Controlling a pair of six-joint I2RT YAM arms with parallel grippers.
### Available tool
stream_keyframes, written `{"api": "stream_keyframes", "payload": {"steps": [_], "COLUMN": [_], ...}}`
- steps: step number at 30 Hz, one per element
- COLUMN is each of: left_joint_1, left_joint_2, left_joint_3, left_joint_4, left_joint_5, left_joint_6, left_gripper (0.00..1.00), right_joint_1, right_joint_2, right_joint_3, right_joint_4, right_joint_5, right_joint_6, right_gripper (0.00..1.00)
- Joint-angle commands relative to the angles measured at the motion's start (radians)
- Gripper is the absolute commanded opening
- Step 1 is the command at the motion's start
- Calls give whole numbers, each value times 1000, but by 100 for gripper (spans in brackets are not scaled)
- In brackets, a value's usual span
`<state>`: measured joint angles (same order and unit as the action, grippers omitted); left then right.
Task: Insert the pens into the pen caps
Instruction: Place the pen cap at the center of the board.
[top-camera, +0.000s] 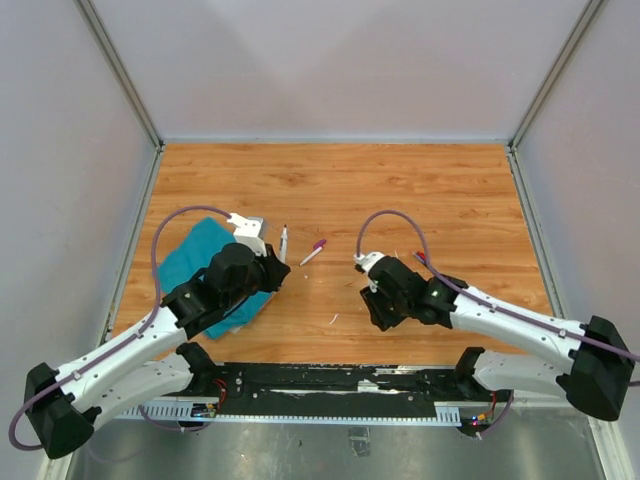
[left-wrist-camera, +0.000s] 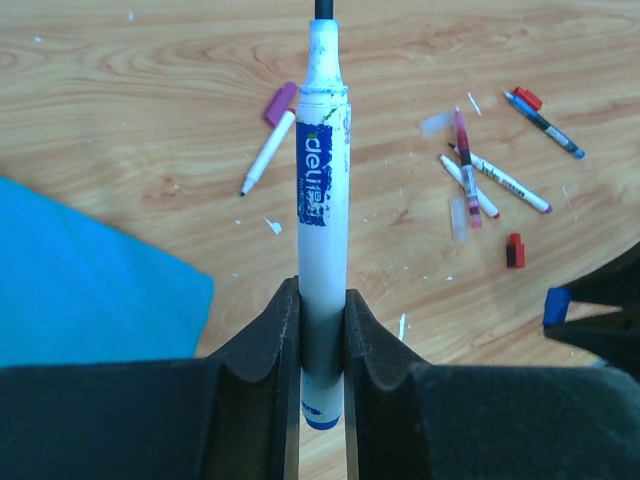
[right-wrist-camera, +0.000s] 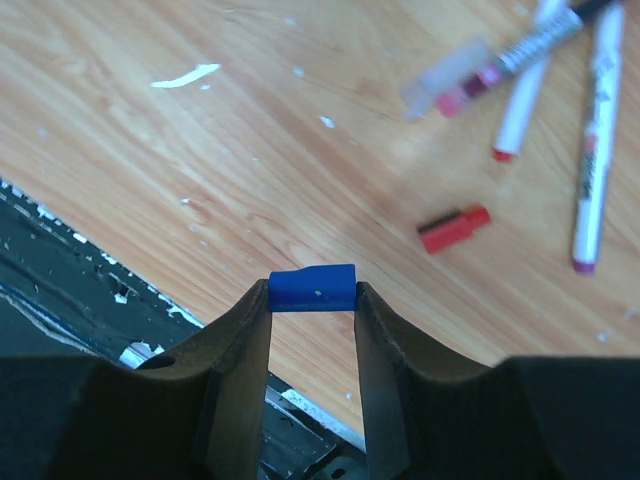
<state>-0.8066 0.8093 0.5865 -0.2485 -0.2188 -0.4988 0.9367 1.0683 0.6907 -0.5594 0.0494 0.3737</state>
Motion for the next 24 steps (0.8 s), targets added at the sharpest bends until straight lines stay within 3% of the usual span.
{"api": "stream_keyframes", "payload": {"steps": [1, 12, 24], "left_joint_1": [46, 46, 46], "left_joint_2": [-54, -142, -234], "left_joint_3": [76, 183, 275], "left_joint_4": [-55, -210, -296], "left_joint_5": [27, -9, 2], "left_joint_6": [41, 80, 192], "left_gripper": [0, 1, 1], "right_joint_1": [102, 227, 229], "right_joint_2": [101, 512, 728], "right_joint_3": [78, 310, 445], "right_joint_4": [64, 13, -61], "right_joint_5": [-59, -170, -190], "right_joint_6": [-201, -507, -634], "right_gripper": [22, 19, 20]}}
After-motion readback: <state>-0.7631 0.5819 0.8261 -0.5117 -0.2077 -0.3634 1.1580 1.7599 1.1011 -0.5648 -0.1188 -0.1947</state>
